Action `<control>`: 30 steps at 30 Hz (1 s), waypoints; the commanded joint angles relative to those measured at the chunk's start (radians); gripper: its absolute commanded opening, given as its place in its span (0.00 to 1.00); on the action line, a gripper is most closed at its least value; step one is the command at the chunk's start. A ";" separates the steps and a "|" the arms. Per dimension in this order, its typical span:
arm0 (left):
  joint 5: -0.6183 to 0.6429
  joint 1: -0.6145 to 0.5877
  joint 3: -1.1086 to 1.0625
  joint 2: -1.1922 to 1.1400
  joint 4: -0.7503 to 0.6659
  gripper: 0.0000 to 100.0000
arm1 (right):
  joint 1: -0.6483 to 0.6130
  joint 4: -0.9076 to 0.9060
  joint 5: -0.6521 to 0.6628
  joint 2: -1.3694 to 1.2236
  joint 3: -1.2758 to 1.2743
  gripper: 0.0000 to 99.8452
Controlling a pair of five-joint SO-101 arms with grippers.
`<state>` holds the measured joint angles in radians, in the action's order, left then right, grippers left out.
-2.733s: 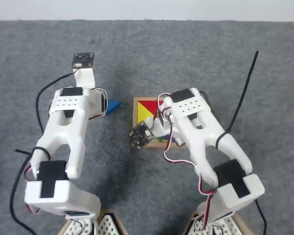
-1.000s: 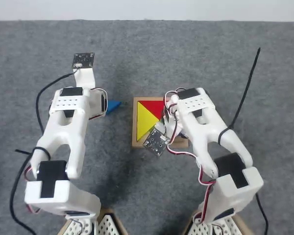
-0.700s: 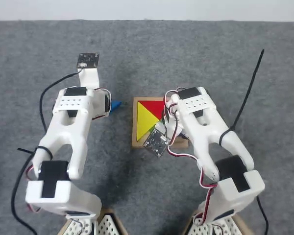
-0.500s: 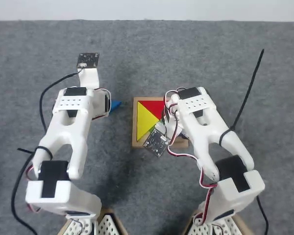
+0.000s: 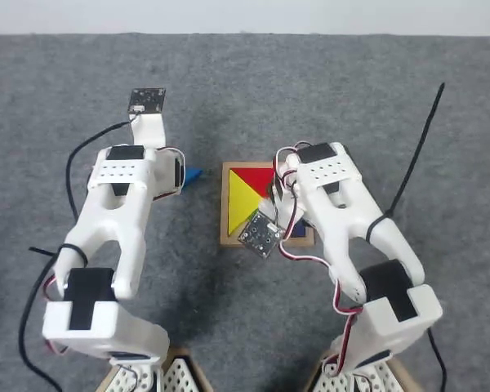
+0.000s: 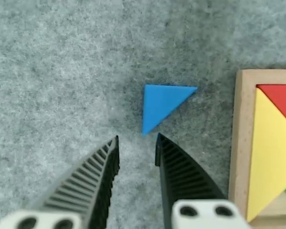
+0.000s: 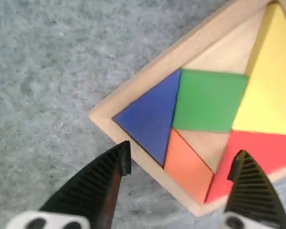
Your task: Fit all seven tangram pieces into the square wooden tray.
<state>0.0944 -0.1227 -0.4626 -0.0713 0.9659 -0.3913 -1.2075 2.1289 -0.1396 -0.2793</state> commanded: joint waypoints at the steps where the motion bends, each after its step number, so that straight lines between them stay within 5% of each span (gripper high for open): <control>1: -0.012 0.008 0.045 0.006 -0.015 0.12 | 0.007 -0.012 -0.216 0.108 0.107 0.25; 7: -0.012 0.008 0.044 0.006 -0.015 0.12 | 0.010 -0.094 -0.746 0.265 0.152 0.01; 12: -0.006 0.011 0.044 0.006 -0.015 0.12 | 0.065 -0.154 -1.060 0.394 0.049 0.01; 18: -0.005 0.011 0.022 0.014 -0.018 0.12 | 0.200 0.039 -1.393 0.684 -0.308 0.01; 24: -0.009 0.011 0.027 0.015 -0.015 0.12 | 0.228 0.206 -1.517 0.914 -0.752 0.01; 30: -0.069 0.012 0.096 0.017 0.091 0.12 | 0.266 0.302 -1.642 0.938 -0.924 0.01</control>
<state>0.0913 -0.1197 -0.4611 -0.0713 0.9689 -0.1565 -0.9559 0.5439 0.7595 -1.1769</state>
